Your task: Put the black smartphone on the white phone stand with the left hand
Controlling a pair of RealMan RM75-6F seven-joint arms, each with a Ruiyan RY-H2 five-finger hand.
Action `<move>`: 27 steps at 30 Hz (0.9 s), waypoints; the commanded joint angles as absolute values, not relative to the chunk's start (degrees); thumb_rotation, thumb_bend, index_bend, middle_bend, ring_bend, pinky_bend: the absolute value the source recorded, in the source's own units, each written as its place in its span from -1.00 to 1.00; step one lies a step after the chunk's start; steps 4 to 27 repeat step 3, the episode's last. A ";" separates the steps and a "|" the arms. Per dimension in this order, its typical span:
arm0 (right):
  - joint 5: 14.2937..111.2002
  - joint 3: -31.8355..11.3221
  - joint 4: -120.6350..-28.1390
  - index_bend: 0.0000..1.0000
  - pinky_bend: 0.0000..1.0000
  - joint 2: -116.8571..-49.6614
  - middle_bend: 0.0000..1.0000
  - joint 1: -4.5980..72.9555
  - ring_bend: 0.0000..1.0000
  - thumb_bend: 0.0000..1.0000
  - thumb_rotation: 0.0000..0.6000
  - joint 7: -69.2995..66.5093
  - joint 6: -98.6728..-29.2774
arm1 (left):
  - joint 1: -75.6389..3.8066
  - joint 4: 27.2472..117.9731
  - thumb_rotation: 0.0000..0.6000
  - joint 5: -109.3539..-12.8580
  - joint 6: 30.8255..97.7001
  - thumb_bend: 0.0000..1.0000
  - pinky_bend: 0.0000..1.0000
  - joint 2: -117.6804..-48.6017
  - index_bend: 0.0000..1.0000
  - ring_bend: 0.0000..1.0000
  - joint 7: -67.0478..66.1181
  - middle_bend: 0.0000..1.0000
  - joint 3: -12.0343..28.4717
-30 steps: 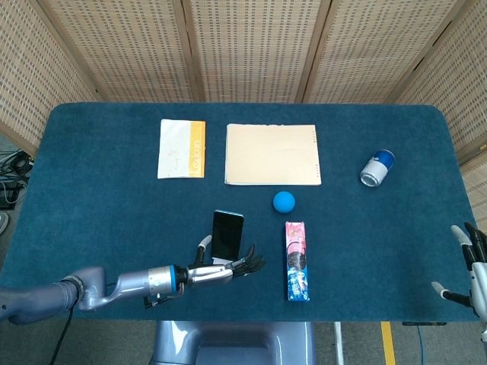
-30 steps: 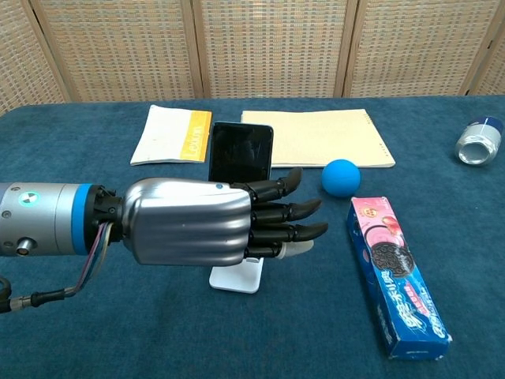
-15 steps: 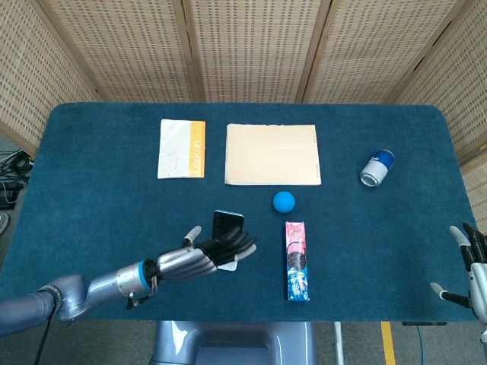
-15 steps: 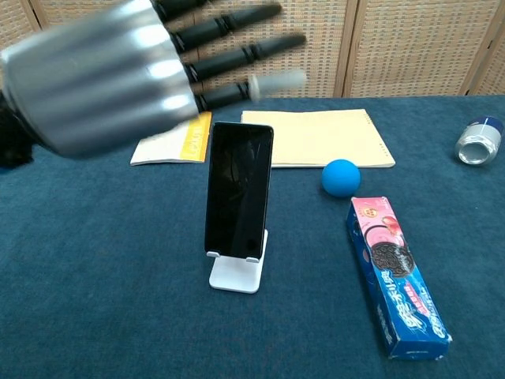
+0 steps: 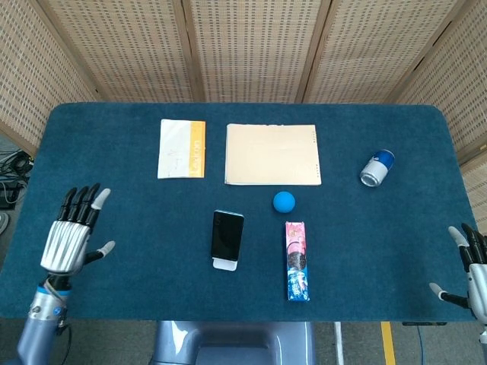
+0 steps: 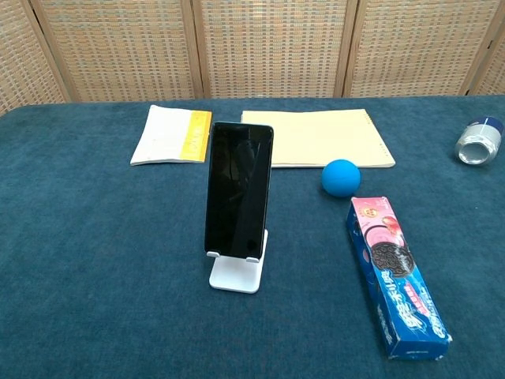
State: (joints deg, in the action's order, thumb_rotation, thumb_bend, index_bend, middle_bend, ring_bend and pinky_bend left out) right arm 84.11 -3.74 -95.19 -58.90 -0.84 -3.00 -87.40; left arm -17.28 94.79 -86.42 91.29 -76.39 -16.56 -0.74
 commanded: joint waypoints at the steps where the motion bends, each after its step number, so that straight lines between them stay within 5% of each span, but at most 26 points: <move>1: 84.14 -3.70 -95.24 -1.00 -1.00 -58.96 -1.00 -0.84 -1.00 -1.00 1.00 -2.75 -87.39 | -12.28 95.39 1.00 -84.40 91.36 -1.00 -1.00 -72.37 -1.00 -1.00 -8.23 -1.00 -4.14; 27: 84.21 -3.72 -95.28 -1.00 -1.00 -59.06 -1.00 -0.87 -1.00 -1.00 1.00 -2.52 -87.56 | -11.23 94.23 1.00 -85.06 91.28 -1.00 -1.00 -71.83 -1.00 -1.00 -6.39 -1.00 -4.95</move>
